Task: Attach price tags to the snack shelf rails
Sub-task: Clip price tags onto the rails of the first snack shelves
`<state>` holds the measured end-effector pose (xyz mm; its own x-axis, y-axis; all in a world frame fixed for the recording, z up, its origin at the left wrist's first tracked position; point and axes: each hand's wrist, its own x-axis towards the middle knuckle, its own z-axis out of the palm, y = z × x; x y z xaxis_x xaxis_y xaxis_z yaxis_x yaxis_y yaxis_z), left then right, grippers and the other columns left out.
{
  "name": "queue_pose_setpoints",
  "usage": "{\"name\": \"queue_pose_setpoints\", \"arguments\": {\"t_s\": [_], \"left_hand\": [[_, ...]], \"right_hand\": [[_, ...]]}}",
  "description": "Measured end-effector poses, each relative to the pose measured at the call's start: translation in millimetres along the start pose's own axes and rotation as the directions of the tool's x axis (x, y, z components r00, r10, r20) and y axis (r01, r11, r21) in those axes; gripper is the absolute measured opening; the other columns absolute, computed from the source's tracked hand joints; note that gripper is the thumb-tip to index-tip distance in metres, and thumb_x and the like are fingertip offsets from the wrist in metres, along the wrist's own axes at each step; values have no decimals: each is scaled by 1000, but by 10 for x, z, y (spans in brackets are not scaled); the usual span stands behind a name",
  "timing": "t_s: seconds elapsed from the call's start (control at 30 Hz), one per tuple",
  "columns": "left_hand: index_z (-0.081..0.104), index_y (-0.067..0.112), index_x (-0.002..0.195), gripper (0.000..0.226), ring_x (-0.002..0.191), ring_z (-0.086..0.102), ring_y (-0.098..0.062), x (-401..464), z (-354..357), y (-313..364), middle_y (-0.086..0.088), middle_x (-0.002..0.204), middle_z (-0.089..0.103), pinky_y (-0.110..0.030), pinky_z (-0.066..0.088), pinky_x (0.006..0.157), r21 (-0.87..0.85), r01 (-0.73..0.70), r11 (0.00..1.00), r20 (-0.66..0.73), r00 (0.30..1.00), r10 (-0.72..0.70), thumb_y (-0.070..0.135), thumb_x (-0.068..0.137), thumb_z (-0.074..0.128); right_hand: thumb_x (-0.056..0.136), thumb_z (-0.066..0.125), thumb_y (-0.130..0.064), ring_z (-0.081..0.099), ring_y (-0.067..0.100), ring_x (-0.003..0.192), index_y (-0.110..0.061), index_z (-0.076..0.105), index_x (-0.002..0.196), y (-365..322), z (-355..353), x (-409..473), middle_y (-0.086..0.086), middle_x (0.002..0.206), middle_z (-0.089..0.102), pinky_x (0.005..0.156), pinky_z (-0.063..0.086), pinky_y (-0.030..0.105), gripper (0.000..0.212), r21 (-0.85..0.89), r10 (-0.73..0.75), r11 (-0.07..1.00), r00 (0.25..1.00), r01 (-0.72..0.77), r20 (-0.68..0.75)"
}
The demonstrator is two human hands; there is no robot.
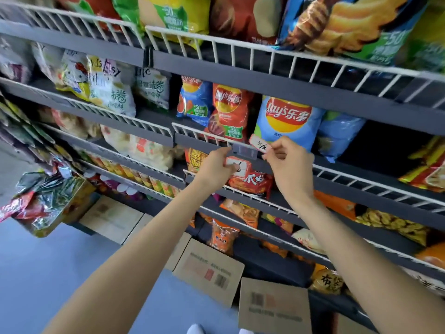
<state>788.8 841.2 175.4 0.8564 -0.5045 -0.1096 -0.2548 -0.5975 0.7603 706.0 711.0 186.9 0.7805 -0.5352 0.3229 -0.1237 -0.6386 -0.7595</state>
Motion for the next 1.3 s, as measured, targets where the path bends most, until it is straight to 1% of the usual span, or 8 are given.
{"name": "queue_pose_setpoints", "arguments": {"t_s": [0.07, 0.13, 0.27, 0.4, 0.57, 0.93, 1.1, 1.3], "left_hand": [[40, 7, 139, 52, 80, 63, -25, 81, -2, -22, -20, 104, 65, -14, 37, 52, 5, -28, 1000, 12, 1000, 28, 17, 91, 57], [42, 7, 138, 51, 51, 47, -12, 122, -12, -56, -25, 101, 65, -12, 34, 46, 1, -62, 998, 14, 998, 62, 17, 91, 57], [39, 8, 140, 52, 59, 48, -11, 114, -79, -105, -26, 112, 62, -21, 39, 65, -38, -88, 995, 35, 995, 89, 15, 92, 56], [39, 11, 141, 53, 89, 61, -24, 96, -147, -181, -21, 123, 59, -21, 41, 68, -32, -152, 988, 61, 986, 154, 13, 91, 57], [40, 18, 138, 51, 47, 39, -8, 79, -230, -310, -1, 57, 45, -12, 34, 42, 32, -190, 981, 112, 976, 186, 8, 91, 55], [33, 25, 142, 58, 49, 39, -11, 57, -283, -366, 4, 56, 39, -13, 37, 45, 97, -204, 974, 181, 966, 184, 6, 92, 53], [30, 26, 144, 60, 52, 41, -8, 39, -285, -330, -22, 99, 63, -17, 38, 47, 106, -190, 976, 190, 967, 168, 7, 92, 54], [30, 26, 144, 59, 70, 55, -17, 22, -314, -302, -23, 119, 59, -22, 39, 66, 98, -192, 976, 209, 963, 168, 8, 93, 53]], "right_hand": [[90, 59, -14, 62, 6, 70, -5, 63, 82, -7, 29, 23, 1, 79, 71, 70, 44, 13, 13, -49, -19, 999, 999, 17, -40], [90, 60, -17, 62, 7, 68, -4, 63, 81, -14, 63, 32, 1, 77, 71, 65, 41, 8, 16, -93, -45, 995, 997, 39, -66], [93, 55, -20, 66, 20, 67, -7, 63, 89, -10, 135, 53, 7, 76, 71, 65, 52, 32, 15, -231, -104, 969, 993, 88, -60], [94, 53, -20, 63, 22, 60, -8, 59, 92, -39, 211, 98, 7, 70, 68, 55, 49, 32, 13, -399, -197, 903, 979, 160, -55], [88, 62, -12, 60, 20, 70, -6, 65, 87, -119, 300, 156, 8, 83, 64, 56, 44, 27, 7, -387, -233, 898, 972, 208, -17], [68, 77, 2, 61, 24, 73, -6, 70, 93, -30, 422, 56, 7, 79, 60, 46, 46, 25, 27, -662, -242, 707, 964, 250, 107], [55, 77, 11, 56, 29, 63, -7, 64, 97, -80, 402, 52, 11, 73, 56, 37, 34, 23, 48, -709, -290, 629, 943, 318, 166], [51, 85, 3, 57, 27, 61, -10, 69, 86, -104, 379, 55, 8, 75, 59, 41, 27, 21, 40, -788, -259, 489, 925, 373, 277]]}}
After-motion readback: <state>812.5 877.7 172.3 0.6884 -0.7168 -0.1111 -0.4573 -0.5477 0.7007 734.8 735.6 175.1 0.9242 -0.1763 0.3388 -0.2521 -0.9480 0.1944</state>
